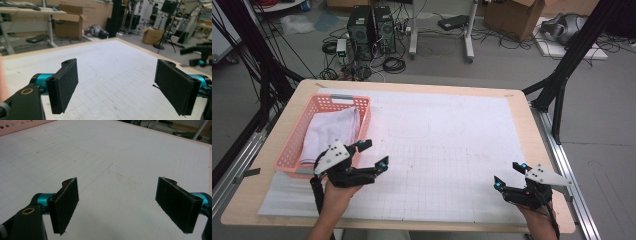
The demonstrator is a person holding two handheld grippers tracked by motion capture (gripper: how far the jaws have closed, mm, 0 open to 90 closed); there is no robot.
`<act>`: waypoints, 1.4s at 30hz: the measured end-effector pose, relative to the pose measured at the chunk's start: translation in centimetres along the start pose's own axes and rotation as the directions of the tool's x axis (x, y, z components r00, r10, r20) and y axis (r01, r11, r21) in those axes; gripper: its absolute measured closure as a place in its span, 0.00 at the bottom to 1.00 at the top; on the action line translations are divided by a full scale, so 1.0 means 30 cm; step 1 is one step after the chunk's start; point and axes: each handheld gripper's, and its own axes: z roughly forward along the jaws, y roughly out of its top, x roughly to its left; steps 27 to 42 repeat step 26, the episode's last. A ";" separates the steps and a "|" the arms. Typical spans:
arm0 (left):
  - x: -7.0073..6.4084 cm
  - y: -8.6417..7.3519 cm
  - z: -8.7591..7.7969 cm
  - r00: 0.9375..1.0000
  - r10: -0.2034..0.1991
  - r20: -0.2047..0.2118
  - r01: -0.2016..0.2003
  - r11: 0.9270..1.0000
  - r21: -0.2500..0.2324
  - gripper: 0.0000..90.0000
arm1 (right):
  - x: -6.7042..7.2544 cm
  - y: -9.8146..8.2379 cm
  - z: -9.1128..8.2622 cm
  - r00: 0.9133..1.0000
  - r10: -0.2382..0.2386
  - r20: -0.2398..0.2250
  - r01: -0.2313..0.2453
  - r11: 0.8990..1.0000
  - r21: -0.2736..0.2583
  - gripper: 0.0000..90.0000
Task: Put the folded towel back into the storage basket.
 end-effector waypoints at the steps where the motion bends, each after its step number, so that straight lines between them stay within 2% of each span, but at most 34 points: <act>1: -0.008 -0.007 0.007 1.000 0.005 0.006 -0.005 1.000 0.006 0.22 | 0.000 -0.001 0.000 1.000 0.000 0.000 0.000 1.000 0.001 0.20; 6: -0.041 -0.030 0.040 0.999 0.028 0.015 -0.029 0.999 0.027 0.22 | 0.001 -0.004 -0.003 1.000 0.001 0.003 -0.001 1.000 -0.001 0.20; 13: -0.056 -0.060 0.072 0.999 0.022 0.024 -0.024 0.998 0.053 0.22 | 0.000 -0.003 -0.001 1.000 0.005 0.006 -0.005 1.000 -0.002 0.20; 18: -0.051 -0.080 0.083 1.000 0.014 0.026 -0.016 0.997 0.073 0.23 | 0.004 -0.004 0.005 1.000 -0.002 0.001 0.002 1.000 0.002 0.20; 25: -0.041 -0.084 0.084 1.000 0.001 0.015 -0.002 0.997 0.072 0.23 | 0.001 -0.006 0.008 1.000 0.002 0.000 -0.002 1.000 0.004 0.20; 42: -0.041 -0.084 0.084 1.000 0.003 0.011 -0.004 0.997 0.073 0.23 | 0.001 -0.006 0.008 1.000 0.002 -0.001 -0.002 1.000 0.008 0.20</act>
